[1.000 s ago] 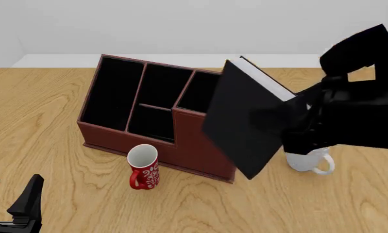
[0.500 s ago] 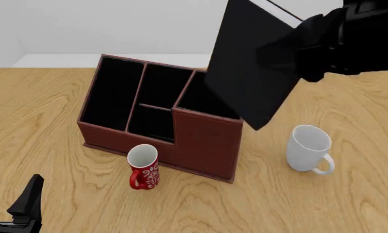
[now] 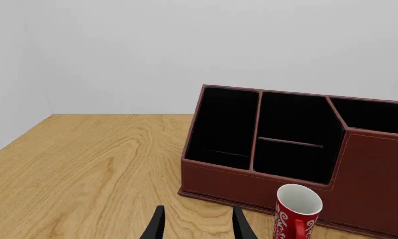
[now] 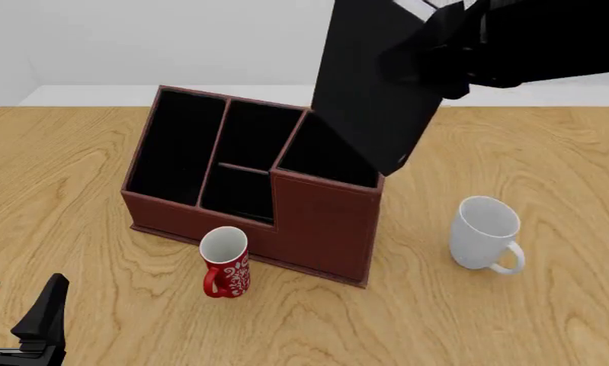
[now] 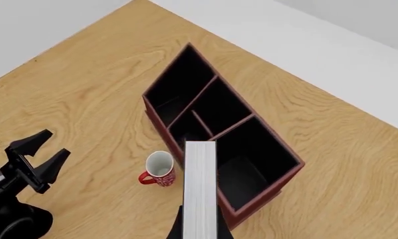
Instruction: Pick up the book and place it in the right compartment of the caddy.
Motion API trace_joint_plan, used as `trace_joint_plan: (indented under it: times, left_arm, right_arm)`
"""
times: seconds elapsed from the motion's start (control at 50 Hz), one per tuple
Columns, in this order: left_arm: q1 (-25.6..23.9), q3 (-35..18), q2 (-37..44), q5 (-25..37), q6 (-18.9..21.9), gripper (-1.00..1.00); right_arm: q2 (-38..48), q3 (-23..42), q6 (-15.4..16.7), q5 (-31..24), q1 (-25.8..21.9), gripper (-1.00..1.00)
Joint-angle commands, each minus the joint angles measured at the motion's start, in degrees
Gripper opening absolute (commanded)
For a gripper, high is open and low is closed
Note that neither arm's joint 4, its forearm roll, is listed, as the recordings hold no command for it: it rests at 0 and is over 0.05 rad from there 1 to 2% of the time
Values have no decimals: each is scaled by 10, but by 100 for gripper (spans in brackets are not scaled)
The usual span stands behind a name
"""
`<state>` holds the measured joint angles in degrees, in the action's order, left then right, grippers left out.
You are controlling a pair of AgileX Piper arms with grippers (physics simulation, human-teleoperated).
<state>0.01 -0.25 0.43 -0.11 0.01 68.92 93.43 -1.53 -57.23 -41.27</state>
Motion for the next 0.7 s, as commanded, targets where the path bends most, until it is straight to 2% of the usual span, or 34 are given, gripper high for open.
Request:
trace_joint_plan:
  times: [0.02, 0.1, 0.18, 0.7]
  left_arm:
    - [0, 0, 0, 0, 0, 100]
    - [0, 0, 0, 0, 0, 100]
    - [0, 0, 0, 0, 0, 100]
    - [0, 0, 0, 0, 0, 100]
  right_arm:
    - [13, -16, -3, 34, 8, -100]
    - [19, -27, 5, 47, 13, -100]
    - [19, -42, -6, 67, 10, -100]
    - [50, -81, -5, 133, 24, -100]
